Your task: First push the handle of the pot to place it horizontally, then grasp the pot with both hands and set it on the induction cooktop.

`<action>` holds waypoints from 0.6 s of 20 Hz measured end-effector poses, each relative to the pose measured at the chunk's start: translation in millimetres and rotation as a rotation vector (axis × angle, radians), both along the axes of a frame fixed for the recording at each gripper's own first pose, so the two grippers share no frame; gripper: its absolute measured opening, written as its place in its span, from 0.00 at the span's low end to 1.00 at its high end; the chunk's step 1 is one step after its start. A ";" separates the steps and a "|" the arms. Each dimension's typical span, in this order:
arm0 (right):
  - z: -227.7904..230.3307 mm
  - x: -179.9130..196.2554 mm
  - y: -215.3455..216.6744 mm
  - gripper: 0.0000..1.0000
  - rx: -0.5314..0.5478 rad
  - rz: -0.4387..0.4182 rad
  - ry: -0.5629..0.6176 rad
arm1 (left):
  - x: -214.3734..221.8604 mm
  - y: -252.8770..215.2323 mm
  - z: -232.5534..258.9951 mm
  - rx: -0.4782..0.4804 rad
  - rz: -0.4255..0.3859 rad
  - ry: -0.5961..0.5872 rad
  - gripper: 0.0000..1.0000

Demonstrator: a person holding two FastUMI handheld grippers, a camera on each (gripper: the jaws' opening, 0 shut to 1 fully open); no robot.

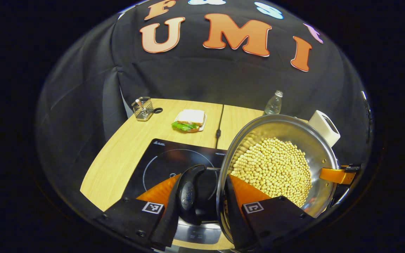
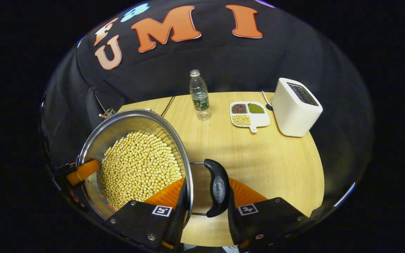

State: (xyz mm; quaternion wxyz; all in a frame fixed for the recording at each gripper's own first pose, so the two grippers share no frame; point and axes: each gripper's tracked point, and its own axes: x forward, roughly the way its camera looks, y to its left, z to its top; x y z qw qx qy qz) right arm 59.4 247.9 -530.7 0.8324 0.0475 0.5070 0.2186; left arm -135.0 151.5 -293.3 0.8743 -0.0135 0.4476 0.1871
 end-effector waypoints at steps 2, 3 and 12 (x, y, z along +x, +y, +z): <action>-2.4 -3.4 -0.6 0.53 -0.001 -0.001 -0.010 | -5.8 32.3 15.0 0.001 -0.004 0.000 0.68; -3.1 -5.2 0.6 0.53 -0.002 -0.001 -0.009 | -8.8 50.1 24.4 -0.002 -0.004 0.004 0.68; 3.2 -6.1 -3.2 0.53 -0.040 0.005 0.041 | 3.4 123.6 9.2 -0.038 -0.010 0.061 0.68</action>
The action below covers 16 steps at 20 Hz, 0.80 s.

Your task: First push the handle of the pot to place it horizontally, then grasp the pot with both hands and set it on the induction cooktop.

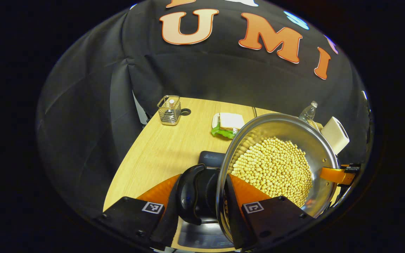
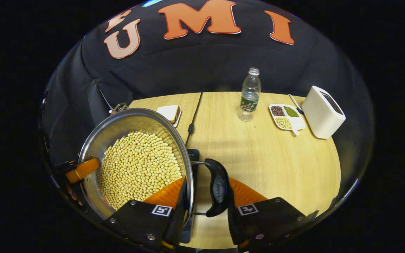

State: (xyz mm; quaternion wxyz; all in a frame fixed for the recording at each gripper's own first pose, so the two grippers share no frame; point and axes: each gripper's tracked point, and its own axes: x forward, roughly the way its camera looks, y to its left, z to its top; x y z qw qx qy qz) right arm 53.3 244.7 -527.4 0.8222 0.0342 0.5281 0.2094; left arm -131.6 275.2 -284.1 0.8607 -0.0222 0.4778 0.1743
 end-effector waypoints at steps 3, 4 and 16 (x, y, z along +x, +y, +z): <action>0.8 -0.4 -3.2 0.53 -0.016 -0.006 0.029 | 5.8 0.9 4.1 -0.017 -0.010 0.024 0.68; 1.2 -1.5 -2.5 0.53 -0.023 -0.007 0.034 | 5.5 3.8 5.4 -0.023 -0.014 0.032 0.68; 17.5 1.3 -10.1 0.53 -0.071 -0.029 0.110 | 17.3 11.3 5.2 -0.071 -0.060 0.106 0.68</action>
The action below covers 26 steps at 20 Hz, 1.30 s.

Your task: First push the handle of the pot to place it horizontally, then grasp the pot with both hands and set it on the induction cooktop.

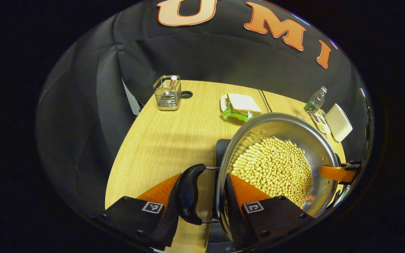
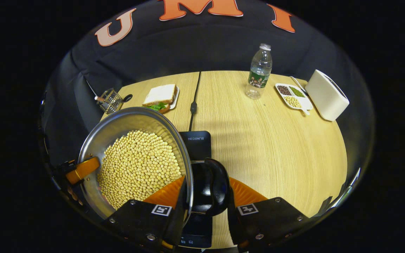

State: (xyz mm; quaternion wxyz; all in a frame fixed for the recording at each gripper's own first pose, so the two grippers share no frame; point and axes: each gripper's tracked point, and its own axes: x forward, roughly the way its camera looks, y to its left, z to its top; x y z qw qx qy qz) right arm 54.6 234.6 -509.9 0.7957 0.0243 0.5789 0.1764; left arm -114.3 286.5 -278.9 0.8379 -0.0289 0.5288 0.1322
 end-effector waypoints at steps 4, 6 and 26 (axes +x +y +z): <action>2.4 1.7 -4.6 0.53 0.002 -0.003 0.002 | 0.0 0.4 1.9 -0.006 0.004 0.004 0.67; 1.2 1.1 -6.8 0.49 0.004 -0.003 0.004 | -1.5 -1.1 -1.2 -0.003 -0.002 -0.003 0.68; 78.9 67.7 -113.7 0.93 0.036 -0.065 -0.399 | 39.0 -32.8 123.9 0.210 -0.050 -0.317 0.89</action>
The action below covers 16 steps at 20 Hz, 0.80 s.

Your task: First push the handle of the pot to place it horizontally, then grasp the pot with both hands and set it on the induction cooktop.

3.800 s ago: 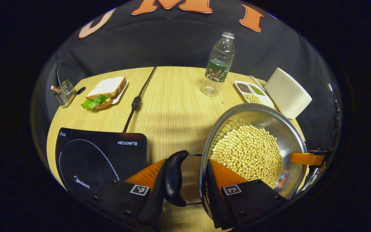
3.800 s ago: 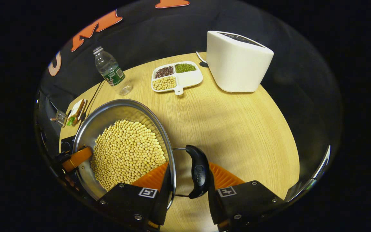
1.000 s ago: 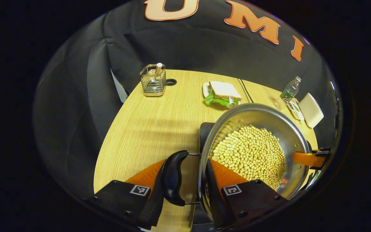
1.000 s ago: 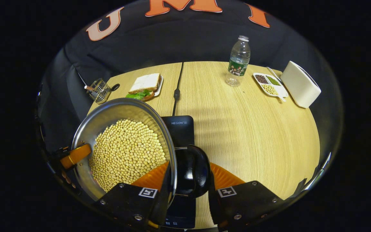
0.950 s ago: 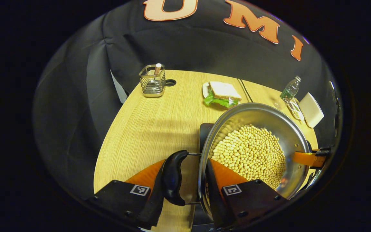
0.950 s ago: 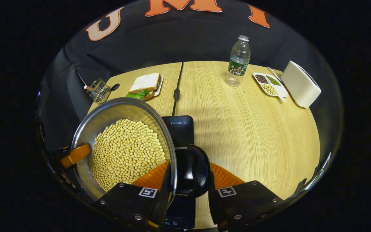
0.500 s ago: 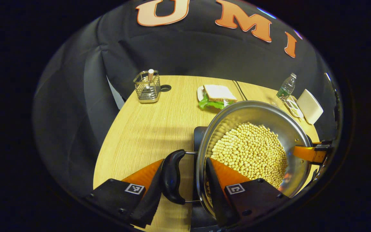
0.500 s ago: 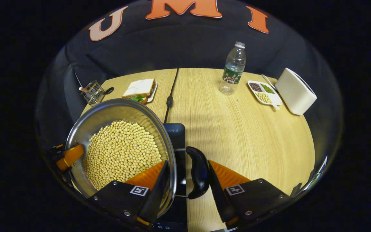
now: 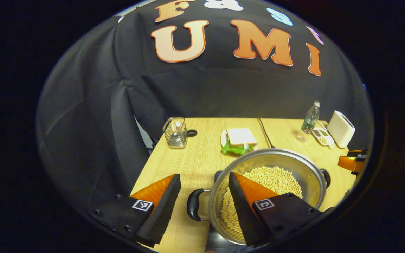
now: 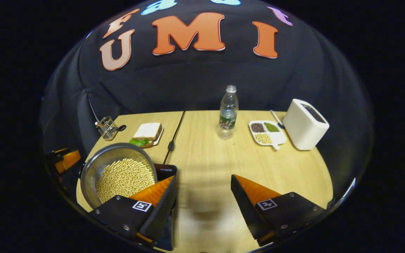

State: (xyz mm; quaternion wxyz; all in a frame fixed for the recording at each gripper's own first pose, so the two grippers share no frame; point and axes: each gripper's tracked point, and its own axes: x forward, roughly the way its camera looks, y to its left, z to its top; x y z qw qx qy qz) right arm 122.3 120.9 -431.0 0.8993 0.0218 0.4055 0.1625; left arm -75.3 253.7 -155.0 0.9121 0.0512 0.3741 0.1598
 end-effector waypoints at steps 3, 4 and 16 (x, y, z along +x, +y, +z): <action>38.5 24.7 -58.8 0.94 -0.045 0.006 -0.152 | 14.1 -27.6 48.8 0.028 -0.003 -0.132 0.89; 55.1 28.7 -82.6 0.95 -0.059 0.007 -0.201 | 14.6 -38.2 65.9 0.033 -0.001 -0.165 0.89; 231.4 42.7 -339.4 0.96 -0.179 -0.147 -0.596 | 31.9 -140.2 276.6 0.043 -0.066 -0.598 0.88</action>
